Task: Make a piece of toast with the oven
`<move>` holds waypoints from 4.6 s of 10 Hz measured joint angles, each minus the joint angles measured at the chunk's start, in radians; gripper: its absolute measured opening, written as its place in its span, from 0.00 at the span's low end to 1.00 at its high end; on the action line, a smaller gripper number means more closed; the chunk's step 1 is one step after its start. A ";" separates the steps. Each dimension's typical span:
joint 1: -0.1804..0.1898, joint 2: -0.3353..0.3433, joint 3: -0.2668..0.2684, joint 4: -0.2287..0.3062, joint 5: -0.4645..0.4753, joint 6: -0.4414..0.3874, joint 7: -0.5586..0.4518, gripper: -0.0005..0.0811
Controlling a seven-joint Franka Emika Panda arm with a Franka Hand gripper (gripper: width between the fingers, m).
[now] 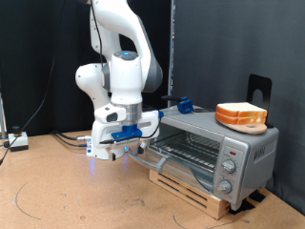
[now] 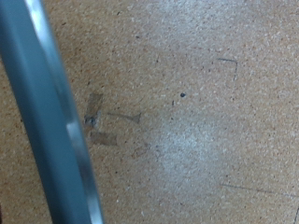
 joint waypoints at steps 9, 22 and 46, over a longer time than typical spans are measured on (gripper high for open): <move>-0.003 0.124 0.009 0.074 -0.068 0.064 0.060 0.99; -0.152 0.410 0.067 0.191 0.014 0.183 -0.042 0.99; -0.126 -0.149 0.162 0.226 0.707 -0.699 -1.210 0.99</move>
